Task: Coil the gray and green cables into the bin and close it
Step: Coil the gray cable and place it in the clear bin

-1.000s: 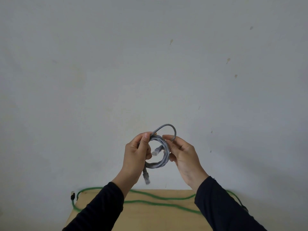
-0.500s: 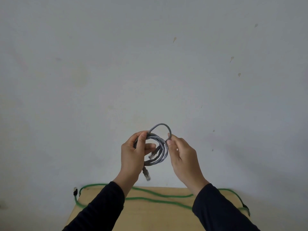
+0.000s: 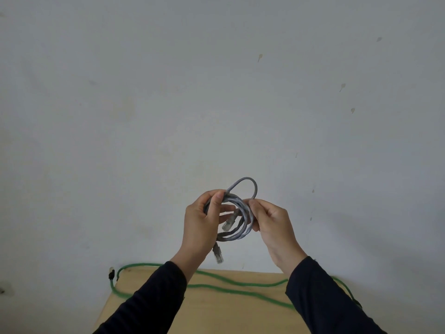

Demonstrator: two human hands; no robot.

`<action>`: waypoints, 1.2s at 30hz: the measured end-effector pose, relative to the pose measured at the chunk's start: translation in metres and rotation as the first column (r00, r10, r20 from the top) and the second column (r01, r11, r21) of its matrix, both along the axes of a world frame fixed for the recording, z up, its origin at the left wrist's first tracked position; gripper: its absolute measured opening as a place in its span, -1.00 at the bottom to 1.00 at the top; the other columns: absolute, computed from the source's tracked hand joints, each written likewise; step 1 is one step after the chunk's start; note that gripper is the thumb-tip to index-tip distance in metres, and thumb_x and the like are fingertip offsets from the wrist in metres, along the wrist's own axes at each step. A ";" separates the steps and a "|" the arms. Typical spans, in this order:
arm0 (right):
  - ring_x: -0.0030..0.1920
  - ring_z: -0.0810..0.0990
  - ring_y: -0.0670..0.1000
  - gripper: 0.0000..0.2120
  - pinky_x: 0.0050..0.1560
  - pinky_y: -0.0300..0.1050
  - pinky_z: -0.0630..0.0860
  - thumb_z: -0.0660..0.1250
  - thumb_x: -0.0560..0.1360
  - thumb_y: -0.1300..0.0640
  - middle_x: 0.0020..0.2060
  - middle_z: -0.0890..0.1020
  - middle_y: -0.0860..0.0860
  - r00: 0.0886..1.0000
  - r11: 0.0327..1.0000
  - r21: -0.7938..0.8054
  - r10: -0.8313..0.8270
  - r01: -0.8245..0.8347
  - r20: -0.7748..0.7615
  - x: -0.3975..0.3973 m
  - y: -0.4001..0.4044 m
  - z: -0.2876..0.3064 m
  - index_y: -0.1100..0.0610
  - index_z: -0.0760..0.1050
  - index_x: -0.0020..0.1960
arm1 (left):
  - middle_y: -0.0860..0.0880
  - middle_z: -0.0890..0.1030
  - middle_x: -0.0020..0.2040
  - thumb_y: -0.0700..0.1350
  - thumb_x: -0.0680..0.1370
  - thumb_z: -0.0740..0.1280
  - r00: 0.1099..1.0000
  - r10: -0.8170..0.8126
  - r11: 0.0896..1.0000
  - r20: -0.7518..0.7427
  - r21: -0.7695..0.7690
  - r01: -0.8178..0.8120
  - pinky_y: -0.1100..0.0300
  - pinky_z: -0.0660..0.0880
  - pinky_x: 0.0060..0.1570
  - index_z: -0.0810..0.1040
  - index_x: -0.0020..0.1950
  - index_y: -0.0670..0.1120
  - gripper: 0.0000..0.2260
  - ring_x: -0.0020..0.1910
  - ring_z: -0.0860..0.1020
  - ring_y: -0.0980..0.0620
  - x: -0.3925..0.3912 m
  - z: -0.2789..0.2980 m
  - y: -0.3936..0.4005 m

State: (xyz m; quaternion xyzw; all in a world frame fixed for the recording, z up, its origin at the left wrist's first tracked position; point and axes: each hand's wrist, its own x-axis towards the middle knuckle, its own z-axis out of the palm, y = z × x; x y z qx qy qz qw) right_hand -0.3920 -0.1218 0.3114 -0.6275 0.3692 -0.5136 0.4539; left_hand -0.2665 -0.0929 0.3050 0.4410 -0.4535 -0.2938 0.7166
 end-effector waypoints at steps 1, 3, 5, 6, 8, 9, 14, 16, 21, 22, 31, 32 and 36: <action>-0.45 0.30 -0.09 -0.69 -0.36 -0.21 0.28 0.17 0.57 0.20 -0.52 0.52 -0.13 1.000 1.000 0.012 -0.009 0.009 0.018 0.000 -0.001 0.000 0.10 0.64 -0.20 | -0.06 0.66 -0.15 -0.18 0.60 0.20 1.000 -0.003 1.000 0.003 0.000 0.003 0.30 0.55 -0.29 0.59 -0.08 -0.15 -0.81 -0.23 0.68 0.05 0.000 0.001 0.000; -0.46 0.33 -0.12 -0.70 -0.34 -0.24 0.28 0.19 0.57 0.17 -0.49 0.54 -0.12 1.000 0.999 0.045 -0.002 0.001 0.015 0.002 -0.002 0.000 0.09 0.65 -0.20 | -0.06 0.66 -0.15 -0.17 0.60 0.19 1.000 -0.019 1.000 -0.011 0.013 0.019 0.28 0.55 -0.33 0.59 -0.06 -0.16 -0.81 -0.22 0.68 0.04 -0.001 0.001 -0.001; -0.46 0.40 -0.18 -0.74 -0.31 -0.31 0.30 0.21 0.57 0.14 -0.51 0.55 -0.17 0.999 0.997 0.077 0.018 -0.014 -0.043 0.002 -0.005 0.001 0.07 0.66 -0.15 | -0.04 0.67 -0.16 -0.15 0.60 0.20 0.999 -0.027 0.999 -0.043 0.039 0.028 0.27 0.53 -0.37 0.59 -0.07 -0.14 -0.81 -0.22 0.68 0.04 -0.001 0.000 -0.003; -0.46 0.42 -0.17 -0.76 -0.31 -0.33 0.31 0.22 0.56 0.13 -0.53 0.54 -0.18 0.996 0.996 0.089 0.018 -0.010 -0.089 0.001 -0.006 0.001 0.07 0.66 -0.13 | -0.01 0.67 -0.17 -0.14 0.60 0.21 0.998 -0.022 0.998 -0.061 0.055 0.025 0.27 0.52 -0.39 0.60 -0.07 -0.12 -0.81 -0.22 0.68 0.05 -0.001 -0.002 -0.004; -0.40 0.47 -0.07 -0.80 -0.28 -0.31 0.36 0.26 0.54 0.09 -0.47 0.60 -0.12 0.977 0.998 0.057 -0.012 0.025 -0.212 -0.003 -0.011 0.001 0.03 0.66 -0.11 | 0.04 0.68 -0.19 -0.11 0.60 0.21 0.995 -0.013 0.996 -0.094 0.082 0.021 0.30 0.50 -0.43 0.60 -0.08 -0.09 -0.81 -0.22 0.68 0.06 -0.001 -0.005 -0.004; -0.33 0.52 -0.03 -0.84 -0.25 -0.29 0.40 0.28 0.52 0.07 -0.37 0.65 -0.07 0.958 0.998 -0.008 -0.062 0.062 -0.280 -0.005 -0.013 -0.001 0.02 0.65 -0.07 | 0.06 0.69 -0.21 -0.11 0.60 0.21 0.993 -0.017 0.996 -0.115 0.089 0.027 0.30 0.50 -0.44 0.60 -0.09 -0.09 -0.81 -0.22 0.68 0.06 0.000 -0.007 -0.005; -0.21 0.55 -0.16 -0.81 -0.21 -0.47 0.39 0.23 0.53 0.22 -0.20 0.63 -0.04 0.928 0.856 -0.497 -0.287 0.139 -0.236 -0.001 -0.004 -0.005 0.10 0.55 0.09 | 0.02 0.69 -0.21 -0.14 0.60 0.21 0.973 -0.078 0.993 -0.220 0.067 0.094 0.21 0.59 -0.27 0.61 -0.06 -0.14 -0.81 -0.22 0.68 0.00 0.005 -0.007 -0.011; -0.18 0.54 -0.17 -0.78 -0.19 -0.47 0.37 0.17 0.53 0.14 -0.20 0.61 -0.06 0.939 0.835 -0.548 -0.231 0.055 -0.257 0.001 -0.004 -0.006 0.12 0.57 0.04 | -0.01 0.68 -0.18 -0.14 0.60 0.21 0.974 -0.070 0.993 -0.217 0.080 0.090 0.22 0.59 -0.28 0.61 -0.06 -0.14 -0.80 -0.22 0.67 0.01 0.007 -0.008 -0.014; -0.17 0.42 -0.18 -0.69 -0.16 -0.44 0.34 0.37 0.41 0.00 -0.20 0.48 -0.16 0.889 0.789 -0.613 -0.261 -0.029 -0.377 0.002 -0.003 -0.006 -0.02 0.46 0.12 | -0.06 0.54 -0.32 -0.12 0.59 0.22 0.995 -0.004 0.995 -0.095 0.096 0.013 0.28 0.52 -0.38 0.63 -0.10 -0.08 -0.80 -0.41 0.48 0.13 0.012 -0.010 -0.018; -0.15 0.42 -0.17 -0.66 -0.14 -0.43 0.36 0.41 0.38 0.09 -0.18 0.47 -0.11 0.876 0.768 -0.638 -0.270 -0.055 -0.401 0.004 -0.003 -0.006 -0.04 0.45 0.14 | -0.05 0.47 -0.37 -0.11 0.59 0.22 0.998 0.012 0.995 -0.058 0.098 -0.006 0.30 0.46 -0.44 0.63 -0.11 -0.07 -0.79 -0.47 0.42 0.14 0.013 -0.010 -0.020; -0.17 0.31 -0.04 -0.85 -0.37 -0.09 0.48 0.40 0.38 0.23 -0.22 0.27 -0.05 0.736 0.659 -0.734 -0.413 -0.165 -0.537 0.009 -0.009 0.000 0.05 0.64 -0.09 | 0.13 0.33 -0.58 -0.10 0.60 0.20 0.995 -0.042 0.997 0.089 0.071 0.036 0.34 0.29 -0.50 0.63 -0.11 -0.02 -0.78 -0.55 0.29 0.13 0.020 -0.004 -0.026; -0.15 0.30 -0.03 -0.85 -0.38 -0.10 0.48 0.40 0.38 0.23 -0.22 0.27 -0.04 0.732 0.656 -0.736 -0.420 -0.164 -0.537 0.008 -0.008 0.002 0.05 0.63 -0.08 | 0.13 0.34 -0.58 -0.10 0.60 0.20 0.994 -0.050 0.996 0.094 0.072 0.044 0.34 0.29 -0.51 0.63 -0.11 -0.02 -0.78 -0.55 0.29 0.13 0.021 -0.003 -0.026; -0.20 0.31 0.00 -0.87 -0.47 -0.12 0.37 0.45 0.34 0.26 -0.23 0.30 0.00 0.697 0.620 -0.756 -0.448 -0.210 -0.560 0.004 -0.009 0.008 0.10 0.62 -0.13 | 0.13 0.35 -0.57 -0.11 0.60 0.19 0.992 -0.080 0.994 0.096 0.083 0.072 0.37 0.28 -0.52 0.63 -0.07 -0.09 -0.78 -0.55 0.28 0.15 0.025 -0.003 -0.027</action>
